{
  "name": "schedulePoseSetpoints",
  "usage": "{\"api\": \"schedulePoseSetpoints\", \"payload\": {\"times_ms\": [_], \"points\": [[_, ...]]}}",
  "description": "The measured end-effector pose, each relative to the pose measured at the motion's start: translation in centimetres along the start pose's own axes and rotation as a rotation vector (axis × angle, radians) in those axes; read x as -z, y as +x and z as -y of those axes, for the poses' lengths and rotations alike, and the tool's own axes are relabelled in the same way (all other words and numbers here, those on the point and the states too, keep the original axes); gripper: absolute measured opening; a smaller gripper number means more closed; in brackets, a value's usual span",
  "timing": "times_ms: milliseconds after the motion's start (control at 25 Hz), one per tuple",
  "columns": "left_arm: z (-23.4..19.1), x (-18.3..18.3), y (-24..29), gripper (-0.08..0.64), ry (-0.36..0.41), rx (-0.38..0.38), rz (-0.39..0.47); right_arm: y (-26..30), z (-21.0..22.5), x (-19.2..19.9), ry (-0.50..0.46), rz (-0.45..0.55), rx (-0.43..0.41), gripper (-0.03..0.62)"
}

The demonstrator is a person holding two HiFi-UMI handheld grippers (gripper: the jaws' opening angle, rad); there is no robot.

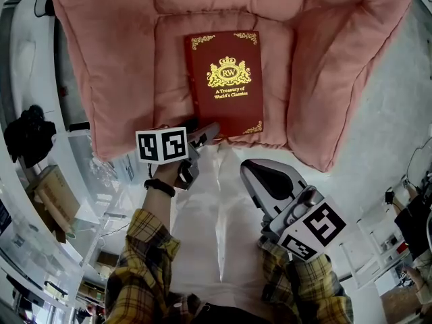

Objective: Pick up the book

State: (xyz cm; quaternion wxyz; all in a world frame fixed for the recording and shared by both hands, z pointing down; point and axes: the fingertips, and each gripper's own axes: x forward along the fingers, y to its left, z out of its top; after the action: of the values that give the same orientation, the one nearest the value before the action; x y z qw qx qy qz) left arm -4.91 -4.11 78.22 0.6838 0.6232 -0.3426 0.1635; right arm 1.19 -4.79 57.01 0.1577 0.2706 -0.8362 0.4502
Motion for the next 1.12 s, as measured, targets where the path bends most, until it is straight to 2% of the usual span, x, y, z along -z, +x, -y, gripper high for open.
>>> {"api": "schedulePoseSetpoints", "payload": {"times_ms": [80, 200, 480, 840, 1120], "points": [[-0.5, -0.2, 0.3, 0.307, -0.016, 0.034, 0.000, -0.1, -0.1, 0.1, 0.002, 0.001, -0.002, 0.017], [-0.2, -0.6, 0.9, 0.307, -0.046, 0.128, -0.024, -0.1, -0.2, 0.2, 0.005, -0.004, -0.003, 0.017], [1.8, -0.8, 1.0, 0.284, -0.010, 0.226, -0.043, 0.4, 0.2, 0.5, 0.012, -0.010, 0.008, 0.017], [2.9, -0.8, 0.6, 0.258, -0.012, 0.212, -0.054, -0.1, -0.1, -1.1, -0.003, 0.001, 0.011, 0.017], [4.5, -0.5, -0.2, 0.252, -0.067, 0.206, -0.043, -1.8, -0.5, -2.9, -0.033, 0.018, 0.017, 0.017]]}}
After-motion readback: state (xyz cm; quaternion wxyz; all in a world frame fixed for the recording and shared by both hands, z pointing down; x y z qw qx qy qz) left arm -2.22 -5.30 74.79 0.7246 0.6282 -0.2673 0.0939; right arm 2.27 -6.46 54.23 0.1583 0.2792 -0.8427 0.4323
